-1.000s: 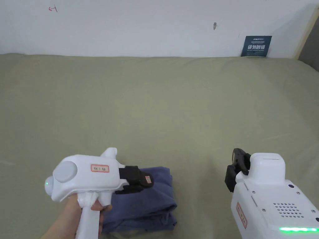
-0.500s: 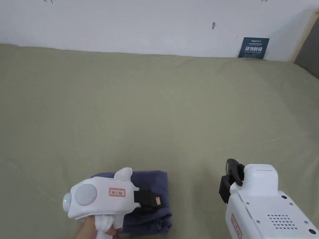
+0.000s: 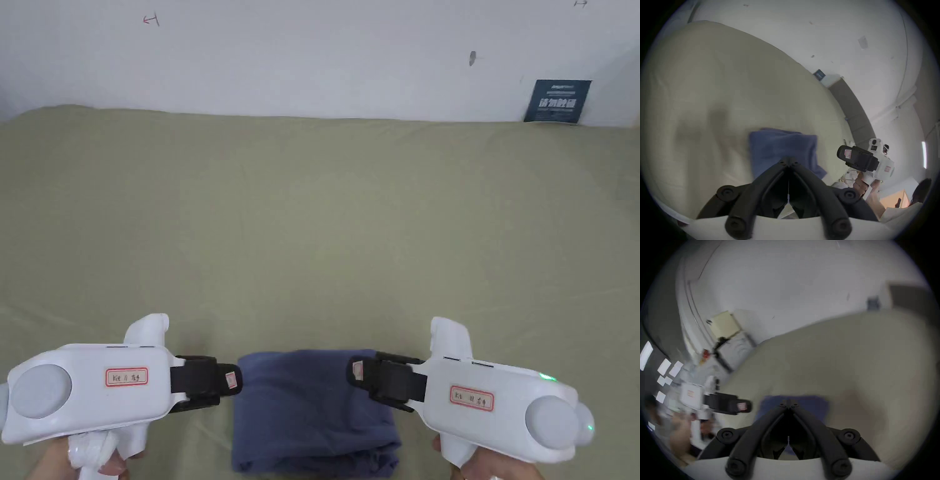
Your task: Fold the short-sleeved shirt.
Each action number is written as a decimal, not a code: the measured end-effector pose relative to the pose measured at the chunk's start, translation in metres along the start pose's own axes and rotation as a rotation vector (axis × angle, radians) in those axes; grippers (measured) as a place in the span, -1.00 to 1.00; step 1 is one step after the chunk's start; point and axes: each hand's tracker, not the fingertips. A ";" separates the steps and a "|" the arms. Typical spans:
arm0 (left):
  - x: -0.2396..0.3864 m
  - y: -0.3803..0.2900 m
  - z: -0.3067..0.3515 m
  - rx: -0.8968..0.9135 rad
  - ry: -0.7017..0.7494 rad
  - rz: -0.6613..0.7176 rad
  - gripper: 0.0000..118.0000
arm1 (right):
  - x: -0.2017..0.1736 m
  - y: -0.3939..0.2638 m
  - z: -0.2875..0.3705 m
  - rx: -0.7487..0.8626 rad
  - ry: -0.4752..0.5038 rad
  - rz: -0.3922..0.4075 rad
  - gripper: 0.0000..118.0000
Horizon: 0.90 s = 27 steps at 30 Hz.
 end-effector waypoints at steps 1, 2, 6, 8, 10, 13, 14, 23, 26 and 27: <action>-0.007 0.000 0.000 -0.005 -0.001 0.012 -0.98 | 0.006 0.001 -0.010 -0.038 0.004 -0.009 -1.00; -0.014 -0.001 0.000 -0.010 0.007 0.020 -0.98 | 0.014 0.001 -0.020 -0.084 0.020 -0.027 -1.00; -0.029 -0.004 -0.010 -0.027 0.011 0.029 -0.98 | 0.051 -0.002 -0.050 -0.188 0.131 -0.204 -1.00; -0.032 -0.005 -0.017 -0.048 -0.001 0.039 -0.98 | 0.066 -0.007 -0.061 -0.229 0.114 -0.254 -1.00; -0.035 -0.004 -0.026 -0.082 -0.059 0.080 -0.98 | 0.083 -0.013 -0.069 -0.260 0.172 -0.324 -1.00; -0.041 0.003 -0.038 -0.091 -0.102 0.063 -0.86 | 0.098 -0.013 -0.070 -0.244 0.246 -0.419 -1.00; -0.042 0.004 -0.042 -0.098 -0.136 0.072 -0.62 | 0.099 -0.013 -0.070 -0.245 0.230 -0.392 -1.00; -0.041 -0.006 -0.099 -0.191 -0.241 0.139 0.93 | 0.096 -0.012 -0.070 -0.254 0.236 -0.395 -1.00; -0.038 -0.009 -0.110 -0.180 -0.362 0.234 0.93 | 0.099 -0.013 -0.071 -0.251 0.245 -0.409 -1.00; -0.034 -0.005 -0.111 -0.186 -0.356 0.258 0.92 | 0.100 -0.013 -0.071 -0.249 0.247 -0.415 -1.00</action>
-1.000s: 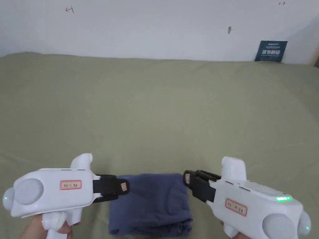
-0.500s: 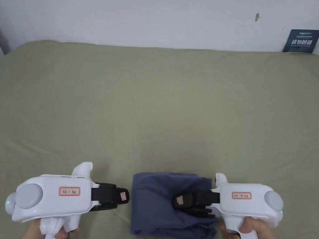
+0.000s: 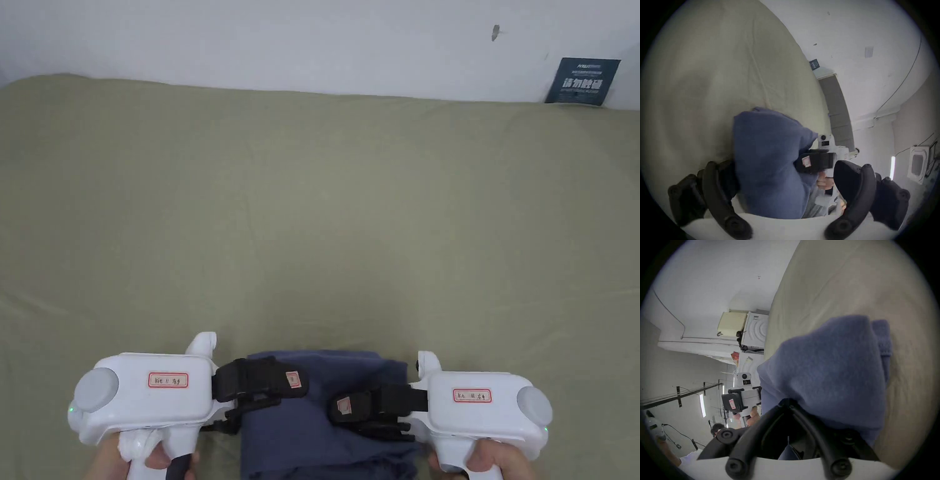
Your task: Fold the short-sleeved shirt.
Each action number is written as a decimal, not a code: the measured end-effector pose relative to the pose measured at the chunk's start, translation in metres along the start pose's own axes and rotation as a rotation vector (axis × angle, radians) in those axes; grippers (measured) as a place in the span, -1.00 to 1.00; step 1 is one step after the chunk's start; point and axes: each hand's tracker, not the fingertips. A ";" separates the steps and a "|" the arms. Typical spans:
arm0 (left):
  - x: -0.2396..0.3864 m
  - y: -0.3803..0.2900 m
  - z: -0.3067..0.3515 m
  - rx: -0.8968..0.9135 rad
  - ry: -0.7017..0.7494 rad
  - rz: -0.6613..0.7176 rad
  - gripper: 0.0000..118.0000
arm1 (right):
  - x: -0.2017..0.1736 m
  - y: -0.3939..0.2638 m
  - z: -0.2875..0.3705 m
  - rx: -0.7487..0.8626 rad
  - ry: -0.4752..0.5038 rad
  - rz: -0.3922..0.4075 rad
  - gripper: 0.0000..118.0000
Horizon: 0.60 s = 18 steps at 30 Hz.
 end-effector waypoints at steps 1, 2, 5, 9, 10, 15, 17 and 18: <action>0.000 0.000 0.000 0.004 0.024 -0.012 0.84 | 0.001 0.000 0.000 0.002 0.005 -0.008 -1.00; 0.000 0.001 0.002 0.012 0.089 -0.046 0.61 | 0.002 0.001 0.001 0.004 0.009 -0.013 -1.00; -0.006 0.000 0.001 -0.004 0.108 -0.028 -0.54 | -0.007 0.001 0.004 0.031 -0.052 0.002 -1.00; 0.001 -0.001 0.003 0.016 0.098 -0.027 -0.54 | -0.079 -0.029 0.030 0.227 -0.386 0.426 -1.00; 0.001 -0.001 0.003 0.014 0.093 -0.020 -0.54 | -0.103 -0.045 0.037 0.323 -0.534 0.599 -1.00; 0.007 -0.001 0.004 0.004 0.109 -0.033 -0.54 | -0.152 -0.114 0.048 0.978 -1.067 0.983 -1.00; 0.011 0.000 0.005 0.001 0.119 -0.041 -0.54 | -0.159 -0.120 0.057 1.034 -1.059 0.984 -1.00; 0.012 0.001 0.006 -0.003 0.119 -0.040 -0.54 | -0.161 -0.122 0.061 1.037 -1.046 0.973 -1.00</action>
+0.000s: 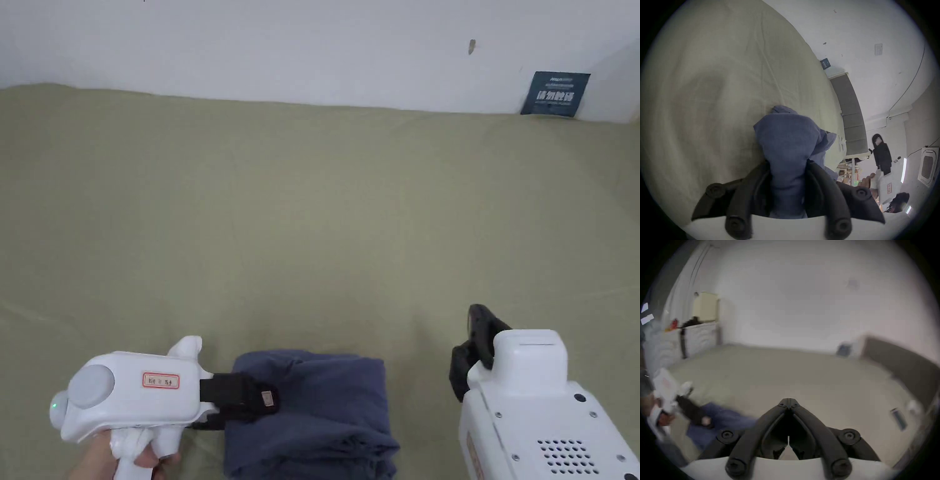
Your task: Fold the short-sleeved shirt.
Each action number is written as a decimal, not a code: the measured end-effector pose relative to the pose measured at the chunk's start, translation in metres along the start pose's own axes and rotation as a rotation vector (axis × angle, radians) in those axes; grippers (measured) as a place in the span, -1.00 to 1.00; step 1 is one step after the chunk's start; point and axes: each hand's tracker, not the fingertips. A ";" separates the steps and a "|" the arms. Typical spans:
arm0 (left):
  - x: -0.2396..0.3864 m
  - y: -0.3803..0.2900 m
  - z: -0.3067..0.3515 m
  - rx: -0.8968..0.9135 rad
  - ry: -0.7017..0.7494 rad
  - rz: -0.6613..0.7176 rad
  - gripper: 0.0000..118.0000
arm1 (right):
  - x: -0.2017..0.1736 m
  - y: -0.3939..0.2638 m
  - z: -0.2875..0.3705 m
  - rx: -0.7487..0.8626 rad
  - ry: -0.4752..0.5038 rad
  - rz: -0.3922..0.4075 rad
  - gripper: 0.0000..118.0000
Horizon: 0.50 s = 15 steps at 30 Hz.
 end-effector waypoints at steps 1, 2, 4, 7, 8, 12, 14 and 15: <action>0.001 0.001 0.002 -0.004 0.007 -0.007 -0.54 | 0.004 0.001 -0.004 -0.001 -0.007 -0.008 -1.00; 0.007 0.000 0.002 -0.006 0.015 -0.015 -0.54 | 0.005 0.003 -0.004 -0.009 0.002 -0.006 -1.00; 0.010 0.001 0.005 -0.010 0.014 -0.024 -0.54 | 0.007 0.004 -0.003 -0.008 0.005 -0.017 -1.00; 0.014 0.004 0.008 -0.016 0.027 -0.040 -0.54 | 0.010 0.007 -0.007 -0.019 0.010 -0.036 -1.00; 0.014 0.006 0.010 -0.014 0.030 -0.049 -0.54 | 0.009 0.008 -0.007 -0.018 0.009 -0.041 -1.00; 0.016 0.016 0.022 -0.028 0.046 -0.074 -0.54 | 0.006 0.012 -0.010 -0.026 0.009 -0.062 -1.00; 0.018 0.020 0.035 -0.027 0.053 -0.081 -0.54 | -0.001 0.013 -0.012 -0.031 0.018 -0.059 -1.00; 0.016 0.025 0.045 -0.028 0.066 -0.088 -0.54 | -0.006 0.014 -0.013 -0.032 0.030 -0.058 -1.00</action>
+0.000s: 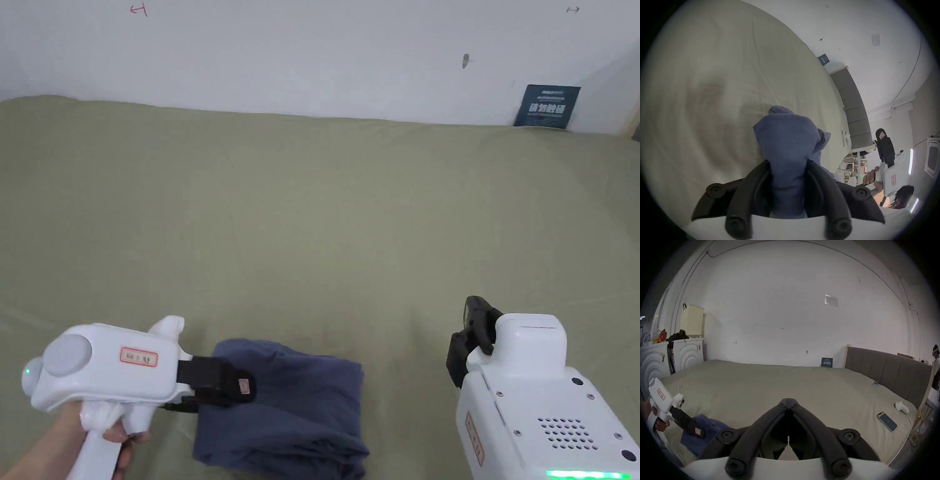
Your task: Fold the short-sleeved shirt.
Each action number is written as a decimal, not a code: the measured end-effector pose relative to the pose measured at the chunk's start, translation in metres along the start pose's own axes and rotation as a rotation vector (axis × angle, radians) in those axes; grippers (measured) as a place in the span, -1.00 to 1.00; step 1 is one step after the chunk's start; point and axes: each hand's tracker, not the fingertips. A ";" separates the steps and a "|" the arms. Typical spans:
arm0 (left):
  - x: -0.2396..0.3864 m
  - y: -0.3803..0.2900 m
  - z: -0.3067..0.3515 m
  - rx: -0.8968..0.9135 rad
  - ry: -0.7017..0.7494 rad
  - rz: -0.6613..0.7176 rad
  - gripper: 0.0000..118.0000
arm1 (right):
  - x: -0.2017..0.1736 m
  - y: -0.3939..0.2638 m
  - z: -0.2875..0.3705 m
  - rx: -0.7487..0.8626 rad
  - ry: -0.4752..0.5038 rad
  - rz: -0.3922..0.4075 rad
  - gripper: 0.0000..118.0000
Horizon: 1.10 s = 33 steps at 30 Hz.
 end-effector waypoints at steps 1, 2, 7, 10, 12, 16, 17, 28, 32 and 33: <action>-0.004 0.005 0.010 0.000 0.014 -0.008 -0.54 | -0.006 0.001 -0.003 -0.006 0.013 0.007 -1.00; -0.009 0.009 0.020 -0.003 0.028 -0.018 -0.54 | -0.013 0.000 -0.004 -0.008 0.031 0.015 -1.00; -0.042 0.029 0.087 0.014 0.099 -0.017 -0.54 | -0.070 0.003 -0.020 0.001 0.129 0.037 -1.00; -0.070 0.039 0.132 0.023 0.155 -0.034 -0.54 | -0.111 0.005 -0.030 0.001 0.203 0.006 -1.00; -0.088 0.048 0.159 0.021 0.199 -0.023 -0.54 | -0.138 0.006 -0.036 0.000 0.245 -0.005 -1.00; -0.130 0.073 0.217 0.021 0.307 -0.011 -0.54 | -0.190 0.005 -0.044 -0.006 0.325 0.004 -1.00; -0.138 0.079 0.229 0.021 0.328 -0.012 -0.54 | -0.201 0.004 -0.047 -0.009 0.340 0.005 -1.00; -0.214 0.145 0.308 0.061 0.566 -0.023 -0.54 | -0.306 -0.010 -0.082 -0.057 0.477 -0.007 -1.00; -0.223 0.154 0.303 0.038 0.561 -0.019 -0.54 | -0.321 -0.016 -0.088 -0.072 0.497 0.013 -1.00; -0.223 0.154 0.301 0.024 0.551 -0.018 -0.54 | -0.324 -0.016 -0.090 -0.075 0.496 0.015 -1.00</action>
